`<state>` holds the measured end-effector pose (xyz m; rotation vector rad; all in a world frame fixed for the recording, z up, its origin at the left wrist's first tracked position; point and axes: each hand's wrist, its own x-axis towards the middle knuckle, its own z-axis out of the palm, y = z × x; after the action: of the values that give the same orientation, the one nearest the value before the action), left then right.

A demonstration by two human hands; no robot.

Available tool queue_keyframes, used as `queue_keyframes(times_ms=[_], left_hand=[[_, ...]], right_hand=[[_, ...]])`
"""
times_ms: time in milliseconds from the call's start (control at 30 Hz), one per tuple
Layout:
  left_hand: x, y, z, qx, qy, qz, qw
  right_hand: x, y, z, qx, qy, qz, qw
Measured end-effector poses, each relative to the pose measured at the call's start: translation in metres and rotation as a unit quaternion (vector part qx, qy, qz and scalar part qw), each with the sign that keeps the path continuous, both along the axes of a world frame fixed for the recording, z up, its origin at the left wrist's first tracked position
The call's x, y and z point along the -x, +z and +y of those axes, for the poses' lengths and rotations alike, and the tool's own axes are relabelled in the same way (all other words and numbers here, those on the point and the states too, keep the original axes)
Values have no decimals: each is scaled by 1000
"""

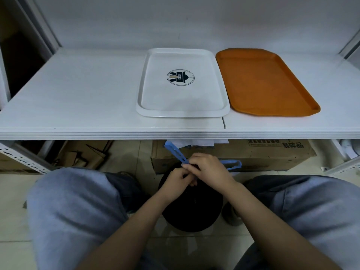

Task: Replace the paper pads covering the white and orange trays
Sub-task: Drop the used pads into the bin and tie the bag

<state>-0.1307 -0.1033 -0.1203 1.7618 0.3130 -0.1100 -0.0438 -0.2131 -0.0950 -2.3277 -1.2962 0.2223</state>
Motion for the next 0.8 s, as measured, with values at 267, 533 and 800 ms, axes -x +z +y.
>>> queue_keyframes(times_ms=[267,533,800], left_hand=[[-4,-3,10,93,51,50,993],[-5,-9,12,59,48,53,996],[1,-1,17,107,22,69,992]], right_hand=[[8,-7,-27,96,-17,-67,993],[9,-20,-42,77,13,-219,973],[8,-1,-46,102,-61,97,988]])
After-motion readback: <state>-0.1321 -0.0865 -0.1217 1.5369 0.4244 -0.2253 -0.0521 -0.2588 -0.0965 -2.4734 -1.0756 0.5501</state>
